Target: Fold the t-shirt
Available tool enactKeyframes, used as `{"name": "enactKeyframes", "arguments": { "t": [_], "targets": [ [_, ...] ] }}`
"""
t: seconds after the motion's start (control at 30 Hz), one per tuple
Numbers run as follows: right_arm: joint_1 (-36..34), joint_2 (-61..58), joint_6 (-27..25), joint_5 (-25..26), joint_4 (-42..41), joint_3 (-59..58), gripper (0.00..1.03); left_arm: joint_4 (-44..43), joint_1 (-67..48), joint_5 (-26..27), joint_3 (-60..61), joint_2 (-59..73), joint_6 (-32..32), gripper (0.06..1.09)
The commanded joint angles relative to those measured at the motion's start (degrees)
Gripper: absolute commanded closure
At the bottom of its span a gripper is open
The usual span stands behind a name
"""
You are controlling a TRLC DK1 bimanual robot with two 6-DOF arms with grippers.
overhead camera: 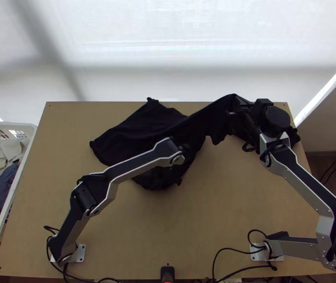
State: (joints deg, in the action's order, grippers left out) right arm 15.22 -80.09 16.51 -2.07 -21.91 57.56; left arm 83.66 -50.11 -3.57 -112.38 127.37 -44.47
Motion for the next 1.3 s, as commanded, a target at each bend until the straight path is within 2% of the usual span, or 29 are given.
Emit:
{"name": "enactKeyframes", "arguments": {
  "t": [0.0, 0.2, 0.33, 0.57, 0.73, 0.9, 1.13, 1.27],
  "targets": [
    [-1.2, 2.5, 1.5, -0.5, -1.6, -1.0, 1.00, 1.6, 3.9, 0.4, -6.0, -0.5, 1.0, 1.05],
    [-4.0, 4.1, 1.4, -1.8, 0.3, 0.0, 1.00, 1.9, 10.7, 0.2, -9.4, -4.1, 2.3, 1.05],
    [-6.3, 3.5, 1.4, -2.2, 7.7, 4.3, 1.00, 1.3, 15.0, -1.1, -12.2, -6.6, 2.8, 1.05],
    [-7.6, 1.3, 5.1, -2.3, 28.7, 15.8, 1.00, -4.4, 24.0, -5.7, -19.5, -12.2, 4.0, 1.05],
    [-6.1, -2.4, 8.2, -2.2, 48.2, 29.1, 1.00, -9.1, 29.5, -7.1, -19.6, -18.2, 5.2, 1.05],
    [-4.9, -4.2, 12.8, -0.7, 57.9, 36.6, 1.00, -14.8, 35.9, -7.2, -19.5, -23.7, 6.9, 1.05],
    [-3.4, -19.0, 13.9, -1.8, 82.1, 60.2, 1.00, -24.8, 43.6, -7.3, -19.3, -30.1, 9.4, 1.05],
    [-3.7, -24.0, 15.8, -5.5, 84.6, 70.0, 1.00, -29.5, 48.1, -7.2, -19.3, -32.4, 9.8, 1.05]
  ]
}}
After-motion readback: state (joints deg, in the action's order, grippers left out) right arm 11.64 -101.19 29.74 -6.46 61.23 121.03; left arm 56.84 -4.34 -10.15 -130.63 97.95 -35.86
